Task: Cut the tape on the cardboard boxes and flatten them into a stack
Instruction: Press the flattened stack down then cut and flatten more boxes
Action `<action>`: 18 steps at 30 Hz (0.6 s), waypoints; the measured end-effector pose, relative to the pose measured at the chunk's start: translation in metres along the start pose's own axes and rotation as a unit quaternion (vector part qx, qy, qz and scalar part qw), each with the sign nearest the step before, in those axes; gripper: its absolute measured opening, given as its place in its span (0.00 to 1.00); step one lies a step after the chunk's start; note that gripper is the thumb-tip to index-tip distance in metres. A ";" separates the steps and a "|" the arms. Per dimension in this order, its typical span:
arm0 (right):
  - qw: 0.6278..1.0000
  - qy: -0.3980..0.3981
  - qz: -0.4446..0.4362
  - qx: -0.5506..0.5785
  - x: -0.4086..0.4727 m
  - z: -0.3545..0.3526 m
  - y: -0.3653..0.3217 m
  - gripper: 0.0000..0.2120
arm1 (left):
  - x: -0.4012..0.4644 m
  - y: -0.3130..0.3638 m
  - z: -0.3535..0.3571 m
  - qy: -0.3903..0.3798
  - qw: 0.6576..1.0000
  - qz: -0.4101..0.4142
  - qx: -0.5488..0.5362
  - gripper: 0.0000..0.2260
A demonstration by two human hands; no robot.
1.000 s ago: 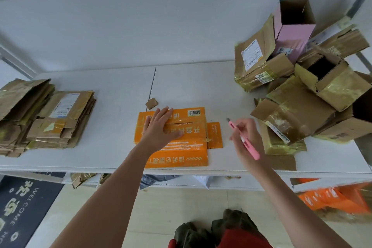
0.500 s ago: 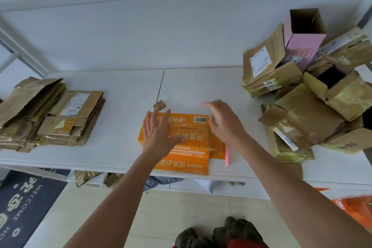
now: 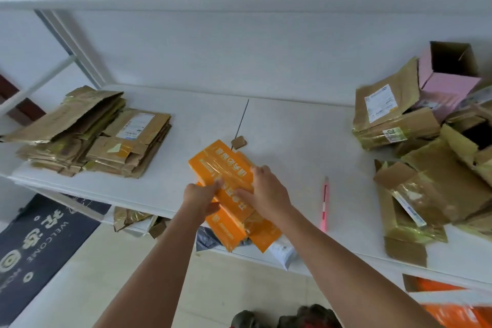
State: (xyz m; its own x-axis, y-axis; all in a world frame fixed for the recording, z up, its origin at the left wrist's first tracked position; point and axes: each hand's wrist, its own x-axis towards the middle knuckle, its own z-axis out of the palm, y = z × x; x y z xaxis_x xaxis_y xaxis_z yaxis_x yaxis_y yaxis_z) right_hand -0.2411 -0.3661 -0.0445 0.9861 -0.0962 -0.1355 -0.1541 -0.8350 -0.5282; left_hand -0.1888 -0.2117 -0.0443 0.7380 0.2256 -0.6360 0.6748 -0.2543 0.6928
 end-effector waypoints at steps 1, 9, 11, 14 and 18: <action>1.000 0.000 0.010 0.010 0.002 -0.002 -0.001 0.33 | 0.000 -0.001 0.001 -0.019 1.000 0.004 -0.020 0.21; 0.999 0.021 0.007 -0.024 0.016 -0.004 -0.003 0.27 | -0.003 0.005 0.001 0.004 0.999 0.036 0.026 0.12; 1.000 0.008 0.009 -0.009 0.020 -0.007 -0.002 0.21 | -0.004 0.005 0.000 -0.003 0.999 0.039 0.025 0.12; 0.999 -0.008 0.014 0.046 0.025 -0.017 0.002 0.18 | -0.005 0.004 0.000 -0.007 0.999 0.043 0.019 0.12; 0.980 -0.065 0.055 0.180 0.029 -0.035 0.014 0.15 | -0.004 0.002 -0.002 -0.012 0.999 0.043 0.024 0.11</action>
State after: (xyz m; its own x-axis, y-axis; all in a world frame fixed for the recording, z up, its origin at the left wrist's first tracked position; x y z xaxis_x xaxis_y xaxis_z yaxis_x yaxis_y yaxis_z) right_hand -0.2127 -0.3997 -0.0268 0.9496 -0.0854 -0.3015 -0.2939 -0.5766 -0.7624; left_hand -0.1901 -0.2115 -0.0396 0.7928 0.1793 -0.5825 0.6071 -0.3162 0.7290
